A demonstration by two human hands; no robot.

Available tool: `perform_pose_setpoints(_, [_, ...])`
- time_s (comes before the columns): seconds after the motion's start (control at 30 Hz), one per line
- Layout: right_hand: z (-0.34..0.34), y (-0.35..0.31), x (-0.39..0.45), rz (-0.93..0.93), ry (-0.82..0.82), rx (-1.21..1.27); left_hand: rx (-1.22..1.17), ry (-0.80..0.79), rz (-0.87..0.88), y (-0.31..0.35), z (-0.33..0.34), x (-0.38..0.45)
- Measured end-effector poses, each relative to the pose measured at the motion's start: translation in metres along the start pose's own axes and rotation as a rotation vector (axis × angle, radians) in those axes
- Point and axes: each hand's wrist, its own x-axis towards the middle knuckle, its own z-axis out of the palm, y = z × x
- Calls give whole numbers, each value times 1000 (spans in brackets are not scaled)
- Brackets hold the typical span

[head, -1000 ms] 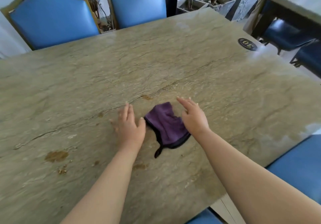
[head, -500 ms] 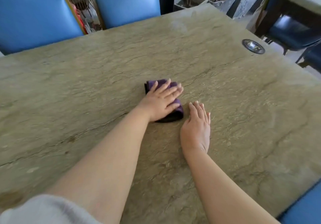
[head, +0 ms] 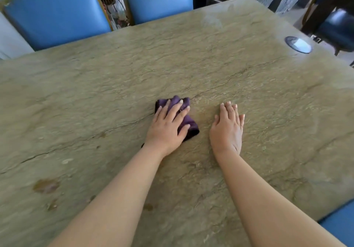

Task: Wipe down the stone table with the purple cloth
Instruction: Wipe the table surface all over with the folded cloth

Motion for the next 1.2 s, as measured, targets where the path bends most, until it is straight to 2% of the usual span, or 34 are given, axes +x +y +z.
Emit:
perform_pose_setpoints(0.07, [0,-7,-9,-9,-20,13,38,-11,49,-25,-4,-17])
perform_pose_setpoints(0.13, [5,-27,-31,-33,-52,58,52,35,-120,-59,-6,-16])
perform_pose_setpoints(0.23, [22,-64,-76,-210,-160,83,41,78,-448,-92,-9,-8])
perform_pose_setpoints(0.3, [32,-74,-95,-317,-182,32,33,94,-525,-88,-8,-7])
perform_pose_setpoints(0.37, [38,-73,-97,-333,-178,-6,37,104,-500,-70,-5,-22])
perform_pose_setpoints(0.47, [39,-75,-96,-325,-156,-10,51,91,-297,-54,-6,-82])
perform_pose_setpoints(0.53, [38,-77,-96,-334,-163,-30,80,64,-155,-62,-10,-126])
perform_pose_setpoints(0.6, [37,-76,-97,-330,-170,-42,80,57,-104,-85,-17,-146])
perform_pose_setpoints(0.67, [36,-74,-97,-326,-177,-52,69,62,-188,-112,-20,-141])
perform_pose_setpoints(0.73, [36,-74,-98,-323,-185,-63,52,101,-355,-128,-21,-121])
perform_pose_setpoints(0.83, [35,-74,-99,-328,-194,-65,28,75,-626,-114,-22,-93])
perform_pose_setpoints(0.87, [34,-74,-100,-334,-195,-53,38,69,-658,-103,-21,-93])
perform_pose_setpoints(0.9, [33,-74,-101,-339,-194,-36,53,70,-636,-92,-19,-98])
perform_pose_setpoints(0.97, [32,-73,-105,-343,-191,4,82,63,-473,-69,-16,-126])
perform_pose_setpoints(1.1, [29,-75,-125,-322,-192,83,-34,4,-230,-46,-19,-191])
perform_pose_setpoints(1.13, [29,-78,-132,-315,-202,110,-86,-15,-203,-46,-20,-201])
perform_pose_setpoints(1.2, [29,-88,-148,-278,-232,207,-348,20,-188,-51,-28,-208])
